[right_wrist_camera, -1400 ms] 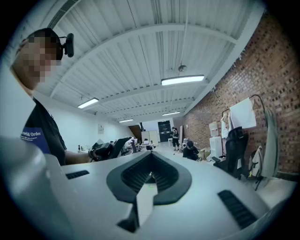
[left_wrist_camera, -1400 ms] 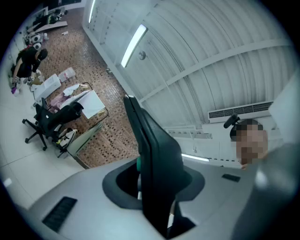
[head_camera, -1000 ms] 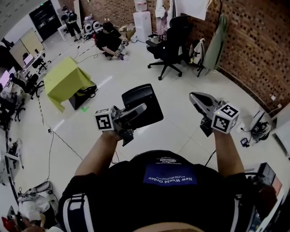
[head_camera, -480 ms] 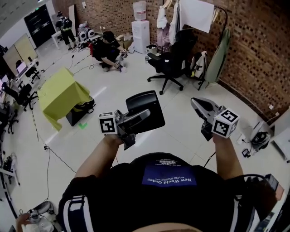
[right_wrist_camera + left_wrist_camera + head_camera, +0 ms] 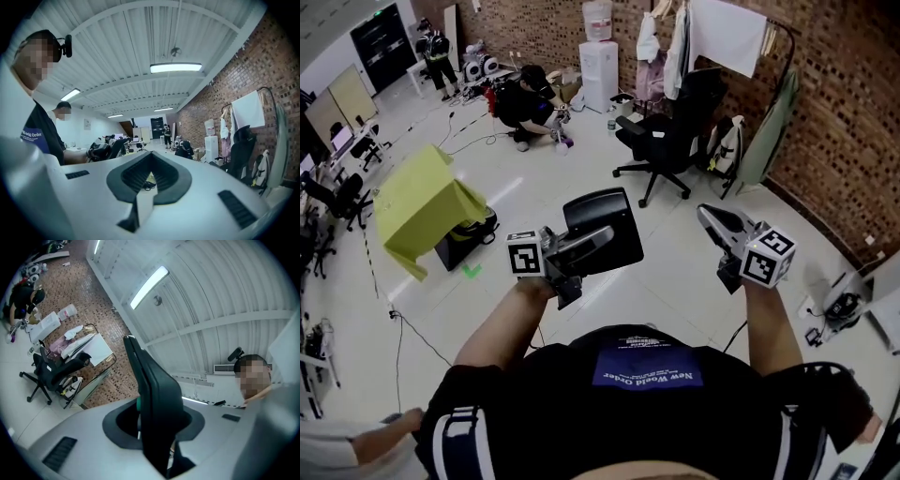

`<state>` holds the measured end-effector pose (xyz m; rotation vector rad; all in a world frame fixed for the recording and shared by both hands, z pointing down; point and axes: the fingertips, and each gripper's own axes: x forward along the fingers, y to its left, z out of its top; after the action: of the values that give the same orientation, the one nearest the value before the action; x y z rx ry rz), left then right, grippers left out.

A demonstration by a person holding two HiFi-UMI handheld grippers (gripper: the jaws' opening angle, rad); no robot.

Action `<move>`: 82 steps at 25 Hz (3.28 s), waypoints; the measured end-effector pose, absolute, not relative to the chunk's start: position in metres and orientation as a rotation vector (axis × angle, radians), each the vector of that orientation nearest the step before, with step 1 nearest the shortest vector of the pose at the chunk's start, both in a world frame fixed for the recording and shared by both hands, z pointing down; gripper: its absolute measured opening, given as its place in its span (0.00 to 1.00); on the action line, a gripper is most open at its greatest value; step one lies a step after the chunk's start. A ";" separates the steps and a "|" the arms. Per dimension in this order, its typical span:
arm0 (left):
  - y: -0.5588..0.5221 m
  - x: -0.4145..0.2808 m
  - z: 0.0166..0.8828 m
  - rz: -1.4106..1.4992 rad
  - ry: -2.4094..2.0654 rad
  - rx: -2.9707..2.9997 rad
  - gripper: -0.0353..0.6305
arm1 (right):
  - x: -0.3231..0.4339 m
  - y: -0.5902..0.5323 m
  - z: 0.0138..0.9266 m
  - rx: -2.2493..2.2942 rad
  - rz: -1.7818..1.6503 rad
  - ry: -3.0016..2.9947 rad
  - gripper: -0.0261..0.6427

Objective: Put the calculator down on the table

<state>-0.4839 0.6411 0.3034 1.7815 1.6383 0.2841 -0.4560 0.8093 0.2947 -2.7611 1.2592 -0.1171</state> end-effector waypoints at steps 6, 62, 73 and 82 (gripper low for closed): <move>0.667 -0.388 0.297 0.228 1.571 1.856 0.25 | -0.341 0.828 0.292 -2.713 -0.099 1.387 0.02; 0.207 0.264 0.246 -0.100 0.921 2.264 0.25 | 0.404 0.264 0.237 -2.076 -0.094 2.286 0.02; 0.051 0.314 0.259 -0.107 0.959 2.248 0.25 | 0.445 0.099 0.242 -2.096 -0.058 2.302 0.02; -0.084 0.366 0.252 -0.043 1.047 2.197 0.25 | 0.489 -0.020 0.246 -2.153 -0.123 2.146 0.02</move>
<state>0.3664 -0.0840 0.2523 2.1971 1.0471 -0.0428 0.4892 -0.0204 0.2463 -2.1531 2.1461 -0.1227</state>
